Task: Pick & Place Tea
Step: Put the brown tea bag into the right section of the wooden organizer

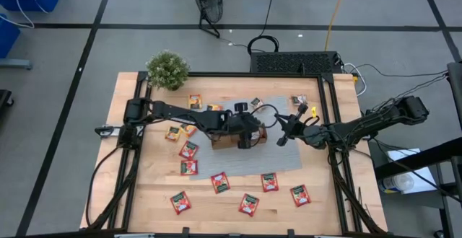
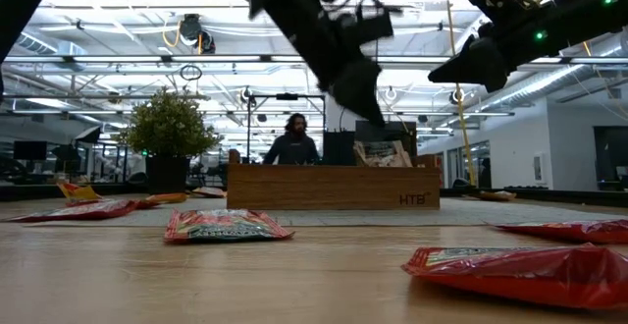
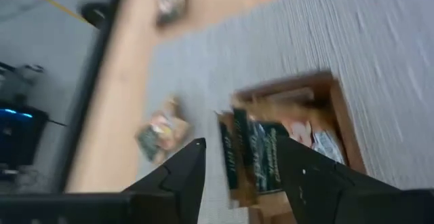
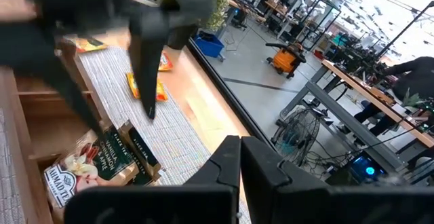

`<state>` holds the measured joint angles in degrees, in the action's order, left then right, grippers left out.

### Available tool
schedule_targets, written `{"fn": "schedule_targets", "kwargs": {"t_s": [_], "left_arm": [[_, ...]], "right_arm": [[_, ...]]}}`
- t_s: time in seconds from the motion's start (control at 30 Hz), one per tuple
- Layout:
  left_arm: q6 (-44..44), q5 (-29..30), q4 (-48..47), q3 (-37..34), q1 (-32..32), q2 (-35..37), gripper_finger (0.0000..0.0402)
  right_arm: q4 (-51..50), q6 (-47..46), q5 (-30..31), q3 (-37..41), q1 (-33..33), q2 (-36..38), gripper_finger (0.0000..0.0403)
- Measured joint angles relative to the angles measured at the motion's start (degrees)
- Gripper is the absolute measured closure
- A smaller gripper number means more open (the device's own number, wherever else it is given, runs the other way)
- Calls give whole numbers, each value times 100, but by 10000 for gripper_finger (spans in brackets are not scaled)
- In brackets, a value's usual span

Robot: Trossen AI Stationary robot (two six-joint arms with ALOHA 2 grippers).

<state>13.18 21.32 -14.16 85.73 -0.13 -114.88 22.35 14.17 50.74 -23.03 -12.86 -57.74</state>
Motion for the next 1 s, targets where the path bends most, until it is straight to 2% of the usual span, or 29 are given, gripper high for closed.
{"fn": "schedule_targets", "kwargs": {"t_s": [0.17,0.27,0.33,0.47,0.5,0.67,1.0], "left_arm": [[-717,38,257,10,-117,404,218],[-925,-674,127,22,-117,497,233],[-928,-1087,52,20,-119,400,265],[-800,-1252,-118,7,-95,131,375],[-797,-1279,-124,7,-63,84,386],[-941,-1809,-194,7,143,-50,397],[-1144,-2131,-264,5,188,-260,400]], "right_arm": [[-33,1,2,4,1,0,401],[-37,4,4,4,0,0,402],[-31,2,4,4,0,-2,402],[9,2,4,4,1,-1,402],[10,2,4,4,0,-2,402],[8,6,4,4,1,-2,402],[7,10,4,4,2,0,403]]}}
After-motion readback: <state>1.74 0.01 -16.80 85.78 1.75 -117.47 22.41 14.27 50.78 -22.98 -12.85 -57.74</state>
